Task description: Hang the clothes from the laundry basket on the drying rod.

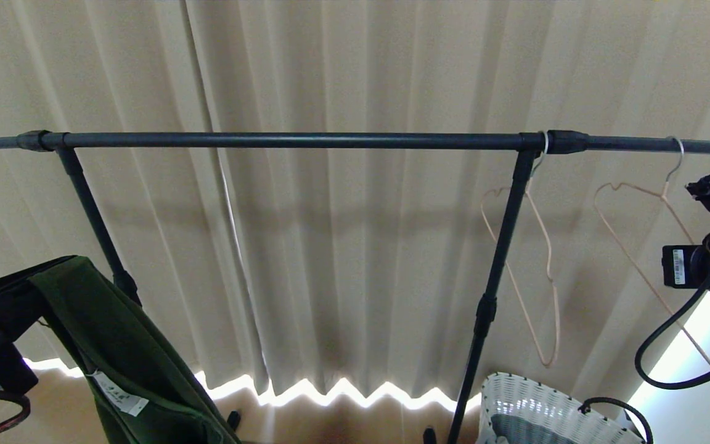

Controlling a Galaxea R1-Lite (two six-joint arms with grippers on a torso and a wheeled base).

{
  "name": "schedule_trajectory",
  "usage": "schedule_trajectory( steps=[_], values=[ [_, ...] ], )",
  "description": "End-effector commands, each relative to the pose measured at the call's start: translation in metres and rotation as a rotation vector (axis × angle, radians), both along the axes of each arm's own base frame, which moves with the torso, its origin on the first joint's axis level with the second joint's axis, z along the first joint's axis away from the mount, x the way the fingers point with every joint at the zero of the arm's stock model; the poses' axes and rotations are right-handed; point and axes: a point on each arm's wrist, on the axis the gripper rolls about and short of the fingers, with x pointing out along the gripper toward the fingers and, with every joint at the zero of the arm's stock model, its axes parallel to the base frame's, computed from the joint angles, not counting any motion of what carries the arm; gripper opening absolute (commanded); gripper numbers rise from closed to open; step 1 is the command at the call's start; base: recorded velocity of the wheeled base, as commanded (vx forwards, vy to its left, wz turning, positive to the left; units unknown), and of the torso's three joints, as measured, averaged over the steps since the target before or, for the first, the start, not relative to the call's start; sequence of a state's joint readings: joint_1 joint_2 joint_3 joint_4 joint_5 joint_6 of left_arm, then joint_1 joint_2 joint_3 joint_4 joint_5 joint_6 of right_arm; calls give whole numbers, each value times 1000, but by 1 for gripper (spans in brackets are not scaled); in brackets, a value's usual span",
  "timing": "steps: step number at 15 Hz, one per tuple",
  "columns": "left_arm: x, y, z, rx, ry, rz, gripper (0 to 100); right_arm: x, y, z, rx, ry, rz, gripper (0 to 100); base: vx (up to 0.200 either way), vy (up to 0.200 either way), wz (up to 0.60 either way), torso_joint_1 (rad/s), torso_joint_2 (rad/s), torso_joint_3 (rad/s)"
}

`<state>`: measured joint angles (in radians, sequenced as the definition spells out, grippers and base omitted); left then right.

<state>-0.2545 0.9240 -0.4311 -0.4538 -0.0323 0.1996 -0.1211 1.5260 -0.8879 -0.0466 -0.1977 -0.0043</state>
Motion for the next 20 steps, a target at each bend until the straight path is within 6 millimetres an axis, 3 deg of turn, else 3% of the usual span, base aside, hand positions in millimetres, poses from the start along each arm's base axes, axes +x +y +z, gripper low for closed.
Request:
schedule_trajectory(
  steps=[1,8,11,20],
  values=[
    [0,0,0,0,-1,0,0,-2,0,3,-2,-11,0,0,0,0,0,0,0,0],
    [0,0,0,0,1,0,0,-22,3,22,-4,-122,8,0,0,0,0,0,0,0],
    [0,0,0,0,1,0,0,-39,6,20,-10,-176,22,0,0,0,0,0,0,0],
    [0,1,-4,41,0,4,0,-54,10,17,9,-212,69,0,0,0,0,0,0,0]
  ],
)
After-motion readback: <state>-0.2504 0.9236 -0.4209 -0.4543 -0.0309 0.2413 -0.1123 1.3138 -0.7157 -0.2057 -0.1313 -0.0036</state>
